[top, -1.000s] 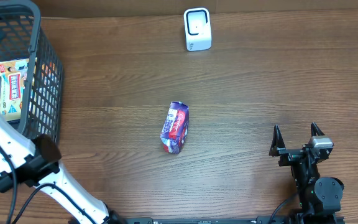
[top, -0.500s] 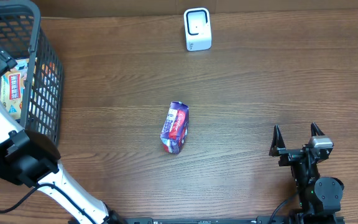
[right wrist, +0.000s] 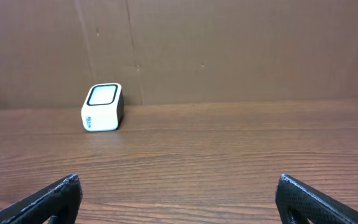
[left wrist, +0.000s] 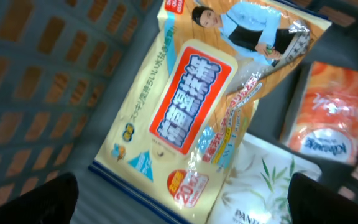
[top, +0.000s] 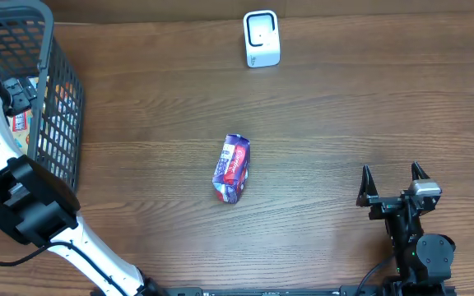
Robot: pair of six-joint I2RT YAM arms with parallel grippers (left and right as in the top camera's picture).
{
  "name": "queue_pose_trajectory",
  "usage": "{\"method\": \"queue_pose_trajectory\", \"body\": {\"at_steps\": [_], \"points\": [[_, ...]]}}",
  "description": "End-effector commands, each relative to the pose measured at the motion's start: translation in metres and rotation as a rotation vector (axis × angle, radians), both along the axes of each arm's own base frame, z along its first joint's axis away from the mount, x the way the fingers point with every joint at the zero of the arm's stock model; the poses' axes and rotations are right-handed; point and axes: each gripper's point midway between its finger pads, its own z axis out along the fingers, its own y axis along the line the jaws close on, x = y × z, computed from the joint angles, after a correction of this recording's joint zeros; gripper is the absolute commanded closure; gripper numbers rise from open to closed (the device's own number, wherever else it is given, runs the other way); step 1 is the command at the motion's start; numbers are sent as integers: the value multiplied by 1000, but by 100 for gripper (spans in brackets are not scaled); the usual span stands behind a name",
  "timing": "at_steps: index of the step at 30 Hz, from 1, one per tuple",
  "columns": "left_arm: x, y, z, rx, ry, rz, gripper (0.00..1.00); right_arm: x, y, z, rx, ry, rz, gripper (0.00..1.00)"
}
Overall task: Scan the item barcode
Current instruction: 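Reach the left gripper into the basket and grasp the yellow snack bag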
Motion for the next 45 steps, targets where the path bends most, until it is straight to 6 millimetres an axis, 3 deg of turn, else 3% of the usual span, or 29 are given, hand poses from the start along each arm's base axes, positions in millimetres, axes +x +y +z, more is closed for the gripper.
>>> {"method": "queue_pose_trajectory", "body": {"at_steps": [1, 9, 21, 23, 24, 27, 29, 31, 35, 38, 42, 45], "points": [[2, 3, -9, 23, 10, -32, 0, 0, -2, -2, -4, -3, -8, 0], [21, -6, -55, -24, 27, -217, 0, 0, -2, -2, -4, -3, -8, 0], [9, -2, -140, -121, 140, -221, 3, 0, -2, -2, -4, -3, -8, 0], [7, -1, -147, -127, 156, -214, 27, 0, -2, -2, -4, -3, -8, 0], [6, -1, -148, -125, 162, -210, 34, 0, -2, -2, -4, -3, -8, 0], [5, 1, -148, -119, 166, -192, 75, 0, -2, -2, -4, -3, -8, 0], [2, 3, -146, -110, 170, -165, 91, 0, -2, -2, -4, -3, -8, 0], [1, 4, -144, -112, 170, -139, 96, 0, -2, -2, -4, -3, -8, 0], [3, 4, -128, -125, 148, -101, 96, 0, -2, -2, -4, -3, -8, 0], [9, 7, -94, -111, 108, -68, 96, 0, -2, -2, -4, -3, -8, 0], [18, 11, -24, -87, 3, -1, 96, 0, -2, -2, -4, -3, -8, 0], [25, -2, 52, -100, -150, 1, 96, 0, -2, -2, -4, -3, -8, 0]]}}
